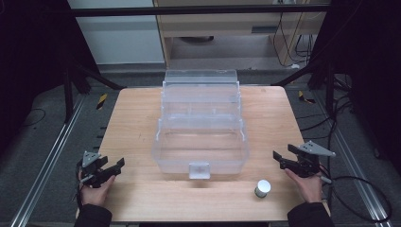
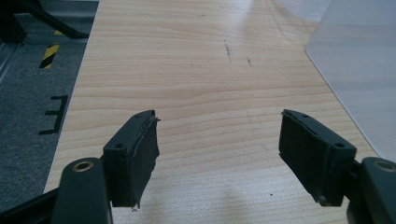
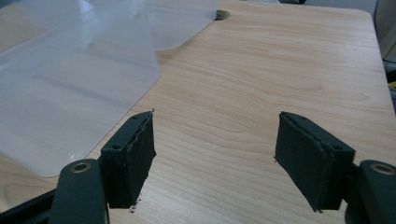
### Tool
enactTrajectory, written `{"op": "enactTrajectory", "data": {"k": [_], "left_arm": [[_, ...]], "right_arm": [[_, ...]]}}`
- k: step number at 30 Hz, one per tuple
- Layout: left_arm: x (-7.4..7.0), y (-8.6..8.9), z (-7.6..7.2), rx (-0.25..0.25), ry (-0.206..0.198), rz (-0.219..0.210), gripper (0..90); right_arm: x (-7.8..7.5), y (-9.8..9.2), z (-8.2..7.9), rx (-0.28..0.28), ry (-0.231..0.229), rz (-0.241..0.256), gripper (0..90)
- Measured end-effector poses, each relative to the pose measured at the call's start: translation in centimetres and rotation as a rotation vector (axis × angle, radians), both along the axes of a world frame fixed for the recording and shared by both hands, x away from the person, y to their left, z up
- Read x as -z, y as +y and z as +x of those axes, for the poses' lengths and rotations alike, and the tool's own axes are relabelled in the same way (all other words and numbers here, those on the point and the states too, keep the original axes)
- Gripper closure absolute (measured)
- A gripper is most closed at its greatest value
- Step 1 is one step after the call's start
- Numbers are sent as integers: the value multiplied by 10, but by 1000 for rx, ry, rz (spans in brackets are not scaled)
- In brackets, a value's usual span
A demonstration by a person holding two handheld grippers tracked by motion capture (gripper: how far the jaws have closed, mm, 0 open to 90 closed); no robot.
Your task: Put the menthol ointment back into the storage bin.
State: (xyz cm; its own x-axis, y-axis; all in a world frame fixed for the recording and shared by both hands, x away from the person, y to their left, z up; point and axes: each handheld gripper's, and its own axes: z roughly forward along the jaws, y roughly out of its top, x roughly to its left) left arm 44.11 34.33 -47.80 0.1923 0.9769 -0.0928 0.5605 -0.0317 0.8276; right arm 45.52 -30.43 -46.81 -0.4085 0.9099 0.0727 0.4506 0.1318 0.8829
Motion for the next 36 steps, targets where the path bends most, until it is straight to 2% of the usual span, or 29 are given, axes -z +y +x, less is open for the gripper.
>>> {"op": "enactTrajectory", "data": {"k": [2,6,9,11,14,15,16,18,22,24,25,27,28,30,31,36], "left_arm": [[0,-1,0,2,3,12,283],[1,-1,0,12,16,25,287],[1,-3,0,26,24,38,285],[1,-6,-1,29,28,49,284],[1,-8,-1,36,31,57,284],[1,-9,-1,39,33,59,284],[2,-9,0,46,37,63,284],[2,-10,1,50,42,68,284],[3,-9,1,50,48,65,284],[3,-8,1,48,48,64,285],[3,-8,1,48,48,64,285],[3,-8,1,48,49,63,285],[3,-8,1,49,50,64,285],[3,-9,1,52,51,65,285],[3,-9,1,53,52,66,286],[4,-9,2,57,60,69,285]], "right_arm": [[-3,3,0,-28,16,-3,310],[-11,13,-1,-73,27,-79,341],[-21,20,-1,-144,55,-98,364],[-28,24,-1,-171,59,-128,364],[-38,29,-2,-210,77,-136,366],[-41,30,-3,-220,76,-150,364],[-47,34,-2,-243,96,-178,363],[-49,35,-2,-252,94,-189,363],[-62,39,1,-302,118,-214,358],[-69,42,3,-333,127,-242,352],[-74,44,4,-365,134,-261,348],[-75,45,5,-379,139,-265,344],[-80,47,6,-411,163,-284,335],[-81,48,6,-424,172,-298,334],[-85,50,6,-457,185,-325,329],[-91,54,5,-537,210,-359,322]]}}
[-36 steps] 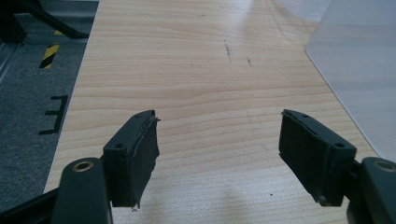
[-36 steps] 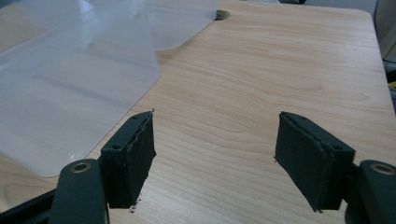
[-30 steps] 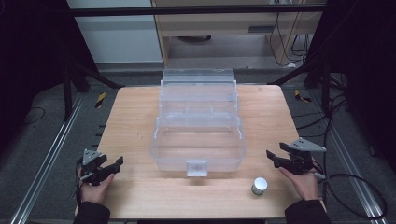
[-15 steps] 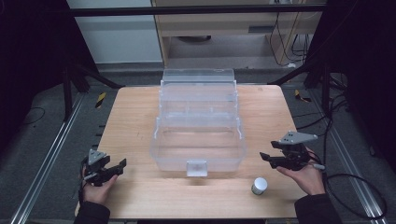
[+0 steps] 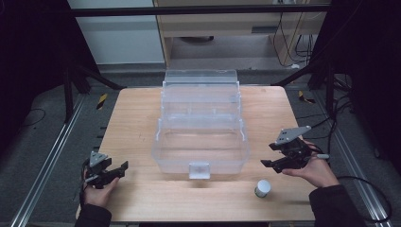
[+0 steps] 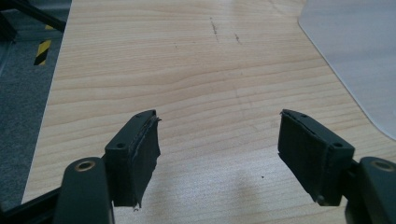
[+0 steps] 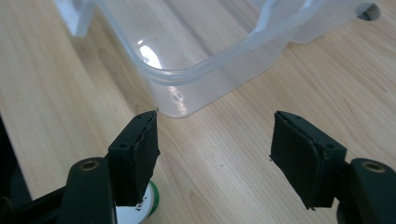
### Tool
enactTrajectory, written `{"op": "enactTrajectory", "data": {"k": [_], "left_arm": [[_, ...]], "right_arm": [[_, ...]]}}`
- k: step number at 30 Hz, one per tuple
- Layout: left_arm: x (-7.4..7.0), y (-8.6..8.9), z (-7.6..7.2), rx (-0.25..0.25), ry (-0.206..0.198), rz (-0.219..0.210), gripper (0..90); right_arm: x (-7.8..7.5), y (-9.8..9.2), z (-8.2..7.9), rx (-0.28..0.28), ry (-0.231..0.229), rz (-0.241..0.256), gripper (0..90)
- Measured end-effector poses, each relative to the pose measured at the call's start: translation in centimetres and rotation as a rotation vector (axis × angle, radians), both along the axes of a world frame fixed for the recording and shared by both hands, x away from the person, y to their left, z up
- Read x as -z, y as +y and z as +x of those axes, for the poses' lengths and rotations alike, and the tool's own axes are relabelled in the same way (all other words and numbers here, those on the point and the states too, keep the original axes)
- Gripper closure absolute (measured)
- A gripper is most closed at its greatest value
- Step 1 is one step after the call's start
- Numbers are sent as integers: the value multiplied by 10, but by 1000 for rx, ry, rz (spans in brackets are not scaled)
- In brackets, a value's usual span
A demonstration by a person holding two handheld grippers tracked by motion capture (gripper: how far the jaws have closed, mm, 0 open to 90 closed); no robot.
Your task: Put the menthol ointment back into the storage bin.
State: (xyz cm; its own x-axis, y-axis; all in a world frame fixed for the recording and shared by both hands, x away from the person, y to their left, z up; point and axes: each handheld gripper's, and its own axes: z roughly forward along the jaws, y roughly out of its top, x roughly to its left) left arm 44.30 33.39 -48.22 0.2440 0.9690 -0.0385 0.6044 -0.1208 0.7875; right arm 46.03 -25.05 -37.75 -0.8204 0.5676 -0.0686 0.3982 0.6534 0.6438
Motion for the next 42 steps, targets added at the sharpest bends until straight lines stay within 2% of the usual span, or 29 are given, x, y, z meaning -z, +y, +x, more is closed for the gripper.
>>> {"op": "enactTrajectory", "data": {"k": [2,3,6,8,9,10,11,13,17,25,42], "left_arm": [[0,0,0,2,2,2,285],[0,0,0,3,2,3,285],[1,-1,0,4,2,2,285],[1,-1,1,7,4,4,284],[1,-1,1,7,5,5,285],[1,-1,1,7,5,5,284],[1,-1,1,8,6,4,284],[1,-1,1,7,6,4,284],[1,-1,1,9,8,3,284],[2,-1,1,10,8,6,284],[2,-1,1,11,8,8,284]], "right_arm": [[-2,1,0,-22,-4,-24,331],[-4,2,1,-32,14,-33,322],[-5,5,-1,-78,32,-82,308],[-6,9,-2,-106,38,-98,309],[-7,10,-3,-120,58,-98,309],[-7,10,-3,-120,58,-98,309],[-7,12,-4,-151,81,-120,304],[-6,14,-5,-175,102,-146,303],[-4,18,-7,-207,133,-193,303],[1,24,-10,-252,165,-271,304],[21,37,-19,-358,208,-392,304]]}}
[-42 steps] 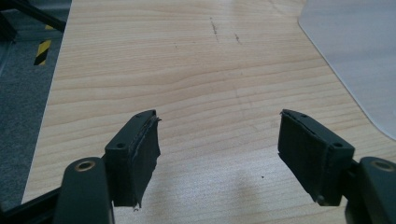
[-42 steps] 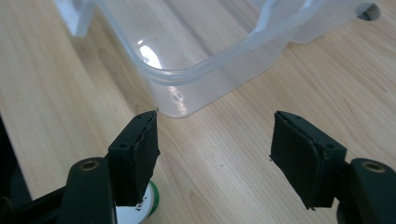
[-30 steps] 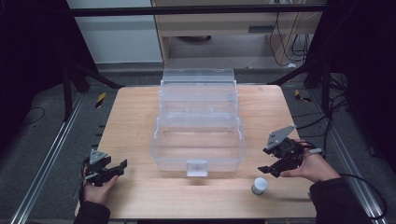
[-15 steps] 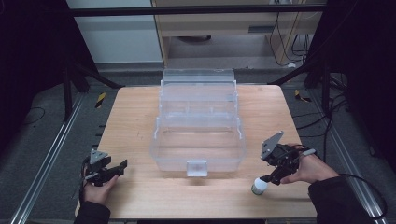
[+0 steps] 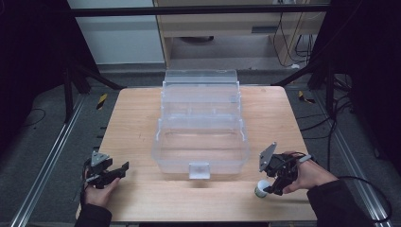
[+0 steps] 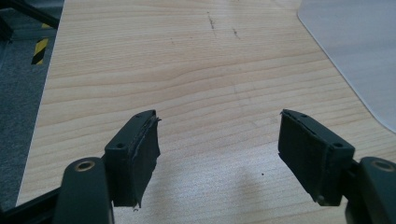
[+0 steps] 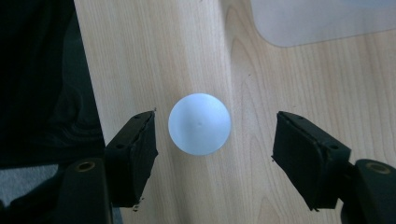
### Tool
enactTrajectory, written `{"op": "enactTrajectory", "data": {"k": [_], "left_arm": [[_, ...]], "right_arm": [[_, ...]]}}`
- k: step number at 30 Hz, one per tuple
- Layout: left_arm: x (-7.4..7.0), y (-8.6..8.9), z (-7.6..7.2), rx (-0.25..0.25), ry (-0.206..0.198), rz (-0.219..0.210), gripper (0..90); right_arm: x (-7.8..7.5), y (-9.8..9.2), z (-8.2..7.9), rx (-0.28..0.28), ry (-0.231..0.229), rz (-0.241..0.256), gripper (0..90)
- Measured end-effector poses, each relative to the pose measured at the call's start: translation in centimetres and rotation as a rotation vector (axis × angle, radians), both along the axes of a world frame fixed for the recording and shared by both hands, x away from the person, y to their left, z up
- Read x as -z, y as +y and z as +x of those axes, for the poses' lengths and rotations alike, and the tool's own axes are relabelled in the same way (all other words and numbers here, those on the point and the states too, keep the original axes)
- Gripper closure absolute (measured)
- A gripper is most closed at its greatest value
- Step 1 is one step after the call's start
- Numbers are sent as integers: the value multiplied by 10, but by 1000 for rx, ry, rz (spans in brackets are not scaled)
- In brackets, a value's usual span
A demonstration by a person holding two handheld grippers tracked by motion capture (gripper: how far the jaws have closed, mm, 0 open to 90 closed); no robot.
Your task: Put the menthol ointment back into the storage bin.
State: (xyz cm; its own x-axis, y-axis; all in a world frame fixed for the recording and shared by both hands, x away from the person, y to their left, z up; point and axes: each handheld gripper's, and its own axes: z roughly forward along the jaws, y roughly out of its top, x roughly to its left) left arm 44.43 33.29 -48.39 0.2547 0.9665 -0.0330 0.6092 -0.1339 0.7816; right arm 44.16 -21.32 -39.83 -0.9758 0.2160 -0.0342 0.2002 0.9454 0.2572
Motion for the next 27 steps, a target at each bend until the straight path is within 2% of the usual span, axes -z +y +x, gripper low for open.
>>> {"op": "enactTrajectory", "data": {"k": [15,27], "left_arm": [[0,0,0,-1,0,3,284],[0,1,0,-3,-1,3,286]], "right_arm": [[18,11,-3,-65,14,-64,374],[31,17,-3,-78,25,-110,434]]}}
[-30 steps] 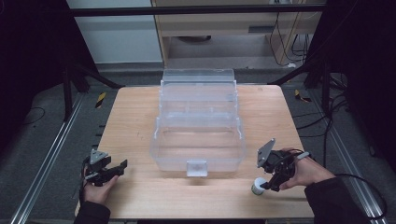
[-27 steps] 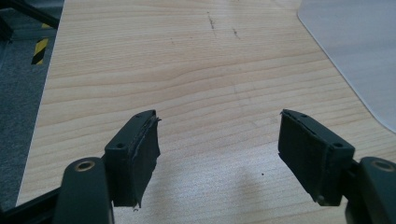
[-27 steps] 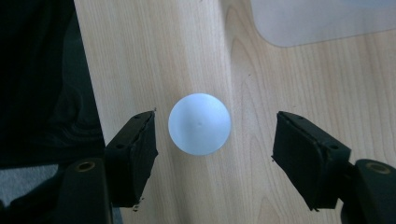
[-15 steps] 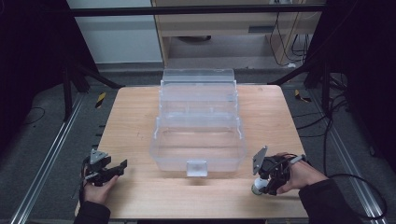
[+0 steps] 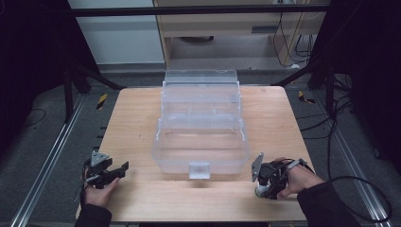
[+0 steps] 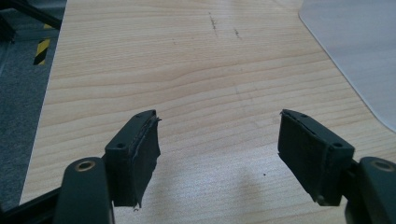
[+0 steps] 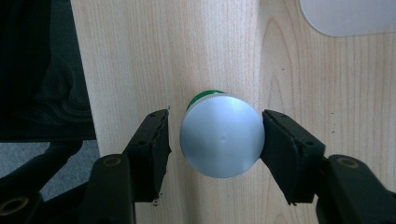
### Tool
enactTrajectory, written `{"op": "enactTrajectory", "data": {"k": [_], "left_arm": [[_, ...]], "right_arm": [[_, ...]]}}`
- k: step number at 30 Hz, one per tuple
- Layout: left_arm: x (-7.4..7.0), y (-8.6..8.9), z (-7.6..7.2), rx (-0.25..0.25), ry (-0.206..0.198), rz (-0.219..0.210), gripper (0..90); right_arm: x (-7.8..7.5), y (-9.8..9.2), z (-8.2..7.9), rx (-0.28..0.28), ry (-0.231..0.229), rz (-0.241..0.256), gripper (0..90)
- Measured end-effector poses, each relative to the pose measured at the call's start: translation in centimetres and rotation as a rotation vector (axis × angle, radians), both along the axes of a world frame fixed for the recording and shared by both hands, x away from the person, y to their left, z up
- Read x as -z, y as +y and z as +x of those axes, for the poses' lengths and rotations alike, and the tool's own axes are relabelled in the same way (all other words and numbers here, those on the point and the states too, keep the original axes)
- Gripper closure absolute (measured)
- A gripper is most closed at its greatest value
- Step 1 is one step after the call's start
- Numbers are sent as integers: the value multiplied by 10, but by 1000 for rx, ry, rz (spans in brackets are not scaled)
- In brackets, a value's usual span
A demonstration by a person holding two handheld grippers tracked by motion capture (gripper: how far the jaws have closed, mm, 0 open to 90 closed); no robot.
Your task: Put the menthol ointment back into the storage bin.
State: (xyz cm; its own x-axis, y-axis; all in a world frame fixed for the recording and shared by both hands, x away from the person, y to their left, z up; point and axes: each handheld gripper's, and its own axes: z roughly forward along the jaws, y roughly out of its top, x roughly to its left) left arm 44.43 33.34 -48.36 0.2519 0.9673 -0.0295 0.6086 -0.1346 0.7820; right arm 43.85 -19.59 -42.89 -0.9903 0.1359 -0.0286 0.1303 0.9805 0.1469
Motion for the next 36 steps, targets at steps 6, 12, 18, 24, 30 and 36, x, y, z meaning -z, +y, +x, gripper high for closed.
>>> {"op": "enactTrajectory", "data": {"k": [6,12,18,24,30,36], "left_arm": [[0,0,0,0,1,1,286],[0,0,0,-1,1,3,287],[1,0,1,-3,5,3,287],[1,0,1,-5,9,5,287],[1,0,1,-6,11,7,287],[2,0,1,-2,11,8,287]], "right_arm": [[7,5,2,-20,5,-29,459],[10,7,4,-16,5,-52,498],[9,7,5,-7,10,-54,502],[3,5,7,15,15,-50,502],[-14,6,11,23,-7,-28,503],[-33,5,16,36,-32,2,503]]}}
